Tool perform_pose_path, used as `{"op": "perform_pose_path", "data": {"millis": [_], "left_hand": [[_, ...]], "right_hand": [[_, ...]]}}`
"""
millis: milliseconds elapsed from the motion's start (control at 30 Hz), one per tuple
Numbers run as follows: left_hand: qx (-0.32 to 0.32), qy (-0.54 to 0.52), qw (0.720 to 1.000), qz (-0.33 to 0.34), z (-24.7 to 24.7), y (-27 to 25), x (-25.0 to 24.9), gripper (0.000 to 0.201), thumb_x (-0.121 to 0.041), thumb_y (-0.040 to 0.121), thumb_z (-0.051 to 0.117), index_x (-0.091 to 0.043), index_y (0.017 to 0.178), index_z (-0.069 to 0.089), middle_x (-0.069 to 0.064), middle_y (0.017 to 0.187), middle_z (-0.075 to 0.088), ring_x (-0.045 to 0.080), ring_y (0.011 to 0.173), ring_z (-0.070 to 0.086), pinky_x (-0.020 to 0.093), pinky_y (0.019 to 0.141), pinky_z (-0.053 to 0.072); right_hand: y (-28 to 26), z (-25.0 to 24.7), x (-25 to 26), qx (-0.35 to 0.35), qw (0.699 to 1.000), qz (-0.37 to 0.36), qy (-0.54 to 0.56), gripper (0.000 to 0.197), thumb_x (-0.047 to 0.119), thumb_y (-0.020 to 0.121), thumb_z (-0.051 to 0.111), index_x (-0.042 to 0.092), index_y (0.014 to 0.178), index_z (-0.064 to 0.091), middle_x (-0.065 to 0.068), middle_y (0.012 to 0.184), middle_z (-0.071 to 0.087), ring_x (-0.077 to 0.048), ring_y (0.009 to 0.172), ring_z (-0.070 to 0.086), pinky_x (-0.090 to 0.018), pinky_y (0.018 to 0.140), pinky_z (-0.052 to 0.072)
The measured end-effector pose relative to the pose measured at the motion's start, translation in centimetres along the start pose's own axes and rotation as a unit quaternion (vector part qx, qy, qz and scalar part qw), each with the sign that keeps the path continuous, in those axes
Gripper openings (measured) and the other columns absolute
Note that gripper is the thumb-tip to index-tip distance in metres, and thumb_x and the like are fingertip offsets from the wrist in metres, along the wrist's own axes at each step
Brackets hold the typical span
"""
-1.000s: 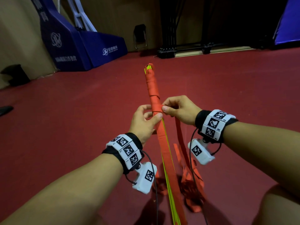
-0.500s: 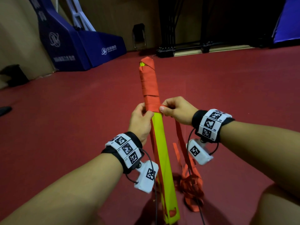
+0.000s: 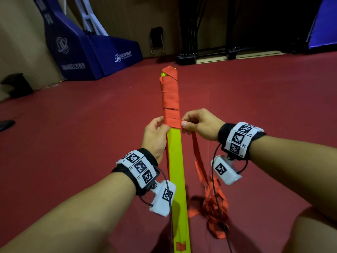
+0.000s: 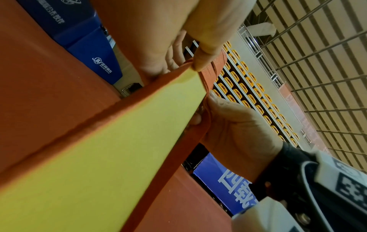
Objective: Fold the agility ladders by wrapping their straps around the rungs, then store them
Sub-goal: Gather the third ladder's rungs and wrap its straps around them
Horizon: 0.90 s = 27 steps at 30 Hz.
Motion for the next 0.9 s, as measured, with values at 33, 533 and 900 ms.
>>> {"op": "perform_pose_path", "data": {"millis": [33,533,900], "left_hand": [[-0.01,-0.004,1.0,-0.006,-0.2,0.0,0.1,0.028,0.008,0.091,0.05,-0.009,0.113,0.058,0.018,0.09,0.068,0.022,0.068,0.063,0.034,0.063,0.05],[-0.004,0.005,1.0,0.002,-0.2,0.0,0.7,0.02,0.007,0.095,0.052,-0.01,0.098,0.061,0.015,0.092,0.067,0.03,0.081,0.066,0.033,0.068,0.055],[0.026,0.067,0.997,0.033,0.1,-0.6,0.2,0.062,-0.019,0.049,0.082,-0.025,0.105,0.057,-0.006,0.096,0.069,0.03,0.095,0.072,0.048,0.085,0.06]], "right_hand": [[-0.1,0.2,0.0,0.007,1.0,0.002,0.011,0.019,0.01,0.099,0.058,0.012,0.081,0.064,0.004,0.069,0.067,-0.005,0.06,0.061,-0.023,0.066,0.051],[-1.2,0.1,1.6,-0.088,0.99,0.0,0.108,0.014,0.008,0.092,0.069,0.001,0.079,0.068,-0.022,0.075,0.073,-0.038,0.073,0.073,-0.05,0.077,0.061],[-1.3,0.2,2.2,-0.087,0.983,0.012,0.159,0.011,0.007,0.087,0.073,0.001,0.08,0.068,-0.008,0.07,0.071,-0.013,0.061,0.067,-0.023,0.062,0.055]]}}
Point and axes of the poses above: each hand's wrist, its own y-axis towards the middle knuckle, its own z-axis out of the palm, x = y × z, the point moved 9 cm from there along y, towards the middle knuckle
